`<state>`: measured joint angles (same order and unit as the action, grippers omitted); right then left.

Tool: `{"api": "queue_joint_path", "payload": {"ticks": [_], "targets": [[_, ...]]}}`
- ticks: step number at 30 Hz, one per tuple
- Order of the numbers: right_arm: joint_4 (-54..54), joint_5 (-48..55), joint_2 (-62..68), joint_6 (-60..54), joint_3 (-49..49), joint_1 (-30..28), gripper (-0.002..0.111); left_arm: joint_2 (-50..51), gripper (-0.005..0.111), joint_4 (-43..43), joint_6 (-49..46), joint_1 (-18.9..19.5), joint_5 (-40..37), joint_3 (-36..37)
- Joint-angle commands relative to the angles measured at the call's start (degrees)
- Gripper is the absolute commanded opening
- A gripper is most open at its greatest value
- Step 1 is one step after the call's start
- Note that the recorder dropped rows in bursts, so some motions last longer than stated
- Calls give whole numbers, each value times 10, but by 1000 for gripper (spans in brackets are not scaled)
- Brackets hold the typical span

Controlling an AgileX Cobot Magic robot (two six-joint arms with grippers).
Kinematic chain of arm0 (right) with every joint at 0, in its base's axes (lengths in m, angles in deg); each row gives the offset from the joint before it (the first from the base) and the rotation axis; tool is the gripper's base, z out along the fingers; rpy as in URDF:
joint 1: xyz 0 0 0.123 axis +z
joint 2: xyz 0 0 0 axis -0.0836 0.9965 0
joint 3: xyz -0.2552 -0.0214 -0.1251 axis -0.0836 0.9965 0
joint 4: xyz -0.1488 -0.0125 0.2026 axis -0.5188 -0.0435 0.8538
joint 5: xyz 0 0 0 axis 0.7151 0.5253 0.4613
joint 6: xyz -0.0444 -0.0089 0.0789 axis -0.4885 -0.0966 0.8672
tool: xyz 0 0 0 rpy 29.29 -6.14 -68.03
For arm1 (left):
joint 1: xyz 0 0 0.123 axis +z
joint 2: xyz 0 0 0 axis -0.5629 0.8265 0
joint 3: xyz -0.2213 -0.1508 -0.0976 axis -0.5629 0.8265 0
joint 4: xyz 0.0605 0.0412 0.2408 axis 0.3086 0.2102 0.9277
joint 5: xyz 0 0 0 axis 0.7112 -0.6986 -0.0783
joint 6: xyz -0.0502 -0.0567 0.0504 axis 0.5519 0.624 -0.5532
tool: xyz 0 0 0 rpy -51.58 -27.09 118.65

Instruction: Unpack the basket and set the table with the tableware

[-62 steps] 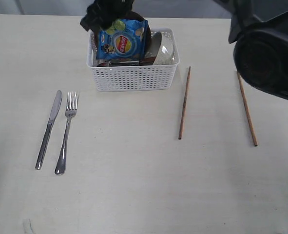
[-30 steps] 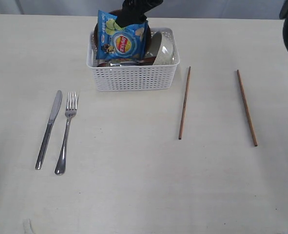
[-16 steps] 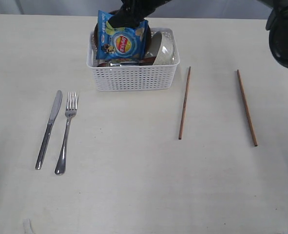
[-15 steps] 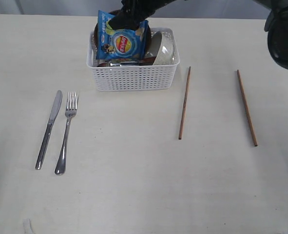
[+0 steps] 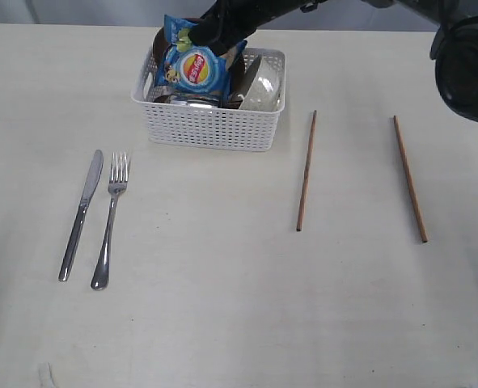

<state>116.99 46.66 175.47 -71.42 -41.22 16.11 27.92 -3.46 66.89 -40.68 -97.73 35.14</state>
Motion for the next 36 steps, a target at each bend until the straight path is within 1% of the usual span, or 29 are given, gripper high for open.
{"api": "queue_joint_path", "payload": {"ticks": [1,9,14,17,19,20,21,23,27,29,31,36], "targets": [[-3,-5,-15,-3,1,-5,-1,-1,0,1,1,-4,0,1],[4,17,-50,10,0,-14,-1,-1,0,1,1,-4,0,1],[4,20,-78,47,0,-22,-1,-1,0,1,1,-4,0,1],[4,30,-108,87,0,-43,-1,-1,0,1,1,-4,0,1],[4,30,-130,165,0,-70,-1,-1,0,1,1,-4,0,1],[4,32,-137,240,0,-95,-1,-1,0,1,1,-4,0,1],[4,37,-140,266,0,-107,-1,-1,0,1,1,-4,0,1],[1,69,-139,353,0,-167,-1,-1,0,1,1,-4,0,1],[-2,133,-103,444,0,-263,-1,-1,0,1,1,-4,0,1],[1,157,-72,472,0,-297,-1,-1,0,1,1,-4,0,1],[15,181,-40,473,0,-319,-1,-1,0,1,1,-4,0,1],[86,191,16,460,32,-330,-1,-1,0,1,1,-4,0,1]]}}
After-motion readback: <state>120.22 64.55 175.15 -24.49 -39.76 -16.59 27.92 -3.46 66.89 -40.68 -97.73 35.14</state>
